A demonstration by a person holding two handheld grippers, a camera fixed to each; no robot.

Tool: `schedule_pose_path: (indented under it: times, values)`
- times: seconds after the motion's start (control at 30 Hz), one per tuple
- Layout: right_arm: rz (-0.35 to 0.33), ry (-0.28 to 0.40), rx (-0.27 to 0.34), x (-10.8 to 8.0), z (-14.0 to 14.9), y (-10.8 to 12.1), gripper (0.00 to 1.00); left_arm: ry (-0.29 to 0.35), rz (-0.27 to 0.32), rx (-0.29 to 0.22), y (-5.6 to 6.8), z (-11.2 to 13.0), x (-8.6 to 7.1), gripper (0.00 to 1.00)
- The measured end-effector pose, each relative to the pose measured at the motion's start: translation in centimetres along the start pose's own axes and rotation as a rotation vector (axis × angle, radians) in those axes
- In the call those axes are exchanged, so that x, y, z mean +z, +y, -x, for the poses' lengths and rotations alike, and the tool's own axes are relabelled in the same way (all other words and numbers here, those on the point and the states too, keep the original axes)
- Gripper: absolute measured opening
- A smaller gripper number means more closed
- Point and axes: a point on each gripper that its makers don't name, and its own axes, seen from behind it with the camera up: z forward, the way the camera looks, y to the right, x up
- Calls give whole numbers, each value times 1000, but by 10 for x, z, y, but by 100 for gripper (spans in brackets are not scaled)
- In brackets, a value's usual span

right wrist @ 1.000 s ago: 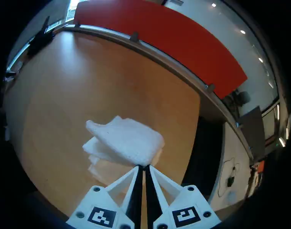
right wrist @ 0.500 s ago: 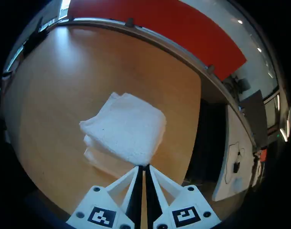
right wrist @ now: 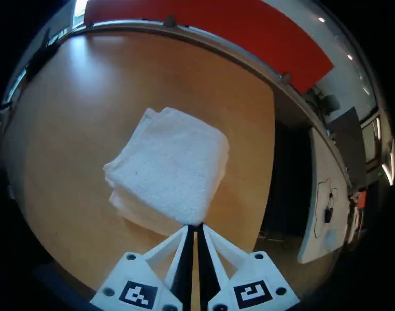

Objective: Fold towel

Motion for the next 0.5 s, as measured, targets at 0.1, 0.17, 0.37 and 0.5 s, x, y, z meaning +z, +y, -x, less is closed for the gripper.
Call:
schedule_pose_path:
  times: [0.1,0.17,0.37,0.5]
  values:
    - [-3,-14,12,5,7,-1,4,-2,-3,1,-1,1,-1,75]
    - [-6,-23,18,8,11,-2,4,-3,-5,1,-2,1,-1,76]
    - [-2,-45,32,15,20,-2,4,-7,-10,4,-2,2,-2,75]
    - [0,-52,42,18,22,-1,4,-8,-11,7,-2,2,-2,75]
